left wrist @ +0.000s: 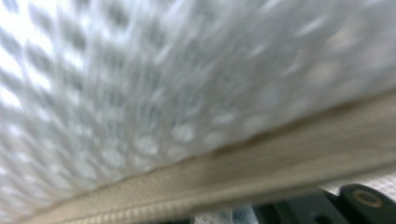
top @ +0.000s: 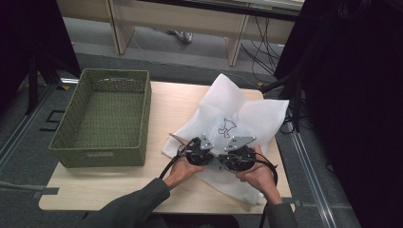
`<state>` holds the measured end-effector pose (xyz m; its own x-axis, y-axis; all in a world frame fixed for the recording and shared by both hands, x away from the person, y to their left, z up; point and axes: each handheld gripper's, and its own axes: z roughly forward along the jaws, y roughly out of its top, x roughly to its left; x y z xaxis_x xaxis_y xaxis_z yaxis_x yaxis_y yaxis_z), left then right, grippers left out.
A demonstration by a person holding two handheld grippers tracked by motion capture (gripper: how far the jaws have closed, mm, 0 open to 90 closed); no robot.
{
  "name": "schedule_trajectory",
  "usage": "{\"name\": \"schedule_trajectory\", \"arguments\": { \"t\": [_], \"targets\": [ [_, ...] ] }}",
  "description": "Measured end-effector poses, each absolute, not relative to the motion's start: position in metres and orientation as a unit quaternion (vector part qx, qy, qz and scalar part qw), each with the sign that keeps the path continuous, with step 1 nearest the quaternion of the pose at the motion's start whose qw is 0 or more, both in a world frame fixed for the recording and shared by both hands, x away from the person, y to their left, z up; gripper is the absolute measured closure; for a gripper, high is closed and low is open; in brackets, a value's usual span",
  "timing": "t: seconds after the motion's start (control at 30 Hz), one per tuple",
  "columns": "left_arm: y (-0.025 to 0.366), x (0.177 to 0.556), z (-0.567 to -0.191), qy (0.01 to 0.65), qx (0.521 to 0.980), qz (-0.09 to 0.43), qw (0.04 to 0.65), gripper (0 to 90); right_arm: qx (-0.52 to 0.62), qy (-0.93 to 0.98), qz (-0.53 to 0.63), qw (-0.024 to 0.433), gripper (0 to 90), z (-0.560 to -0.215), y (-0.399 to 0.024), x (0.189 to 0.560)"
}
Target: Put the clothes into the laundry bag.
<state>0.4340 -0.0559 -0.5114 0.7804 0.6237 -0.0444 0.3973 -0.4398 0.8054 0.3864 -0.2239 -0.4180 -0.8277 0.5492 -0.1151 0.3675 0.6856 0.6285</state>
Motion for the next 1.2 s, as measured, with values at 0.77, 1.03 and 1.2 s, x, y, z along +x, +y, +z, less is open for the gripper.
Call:
{"name": "schedule_trajectory", "arguments": {
  "t": [0.77,1.03,1.2],
  "targets": [
    [-0.040,0.419,-0.503,0.218,0.882,0.173,0.381,77.8,0.270,0.904,0.303,0.131,87.5,-0.430,-0.224,0.389],
    [-0.061,0.441,-0.503,0.287,0.839,0.192,0.421,81.4,0.269,0.905,0.306,0.125,87.8,-0.428,-0.225,0.388],
    [-0.053,0.436,-0.510,0.282,0.850,0.176,0.408,74.9,0.273,0.910,0.294,0.108,87.8,-0.440,-0.224,0.389]
  ]
}}
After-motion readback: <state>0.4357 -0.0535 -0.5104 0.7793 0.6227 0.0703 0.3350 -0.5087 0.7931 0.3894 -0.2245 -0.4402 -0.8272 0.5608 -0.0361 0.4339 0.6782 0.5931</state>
